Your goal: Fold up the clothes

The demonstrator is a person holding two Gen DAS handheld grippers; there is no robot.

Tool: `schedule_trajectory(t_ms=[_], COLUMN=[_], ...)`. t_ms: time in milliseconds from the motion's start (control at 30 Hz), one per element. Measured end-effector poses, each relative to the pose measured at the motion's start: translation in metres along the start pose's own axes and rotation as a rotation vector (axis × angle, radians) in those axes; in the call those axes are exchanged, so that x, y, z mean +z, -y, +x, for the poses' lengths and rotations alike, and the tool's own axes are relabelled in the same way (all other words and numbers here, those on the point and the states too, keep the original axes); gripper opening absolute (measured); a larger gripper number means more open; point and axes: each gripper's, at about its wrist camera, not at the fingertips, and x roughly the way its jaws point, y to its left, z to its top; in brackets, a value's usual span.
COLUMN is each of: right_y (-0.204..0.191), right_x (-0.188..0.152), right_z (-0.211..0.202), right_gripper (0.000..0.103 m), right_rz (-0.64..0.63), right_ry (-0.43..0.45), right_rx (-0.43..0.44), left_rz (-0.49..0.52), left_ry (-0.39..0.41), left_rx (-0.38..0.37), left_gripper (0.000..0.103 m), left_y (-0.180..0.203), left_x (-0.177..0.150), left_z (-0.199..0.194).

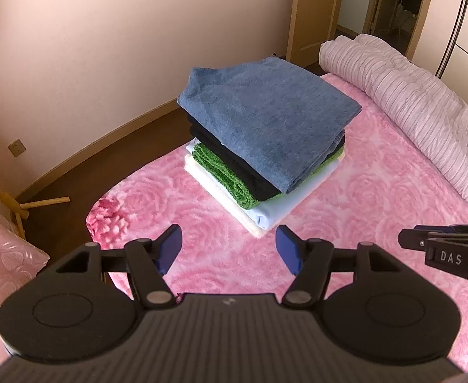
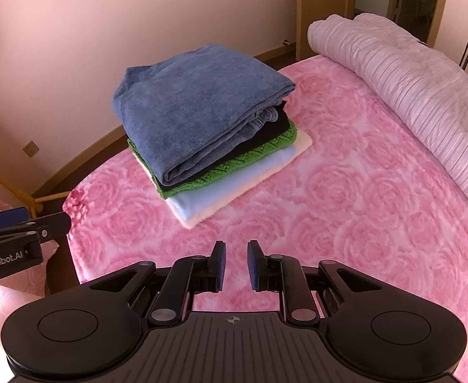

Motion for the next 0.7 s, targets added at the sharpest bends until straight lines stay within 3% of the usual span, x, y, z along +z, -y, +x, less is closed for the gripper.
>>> schedule_trajectory(t_ms=[400, 700], right_y=[-0.005, -0.013], right_x=[0.01, 0.008], right_z=[0.005, 0.004], right_gripper=[0.018, 0.018], right_rz=[0.009, 0.004], right_ry=[-0.001, 0.001], right_rx=[-0.004, -0.002], left_rz=[0.009, 0.018], left_ry=[-0.013, 0.022], left_rx=[-0.011, -0.006], left_gripper=[0.062, 0.061], left_y=[-0.004, -0.01], left_x=[0.006, 0.005], left_z=[0.011, 0.006])
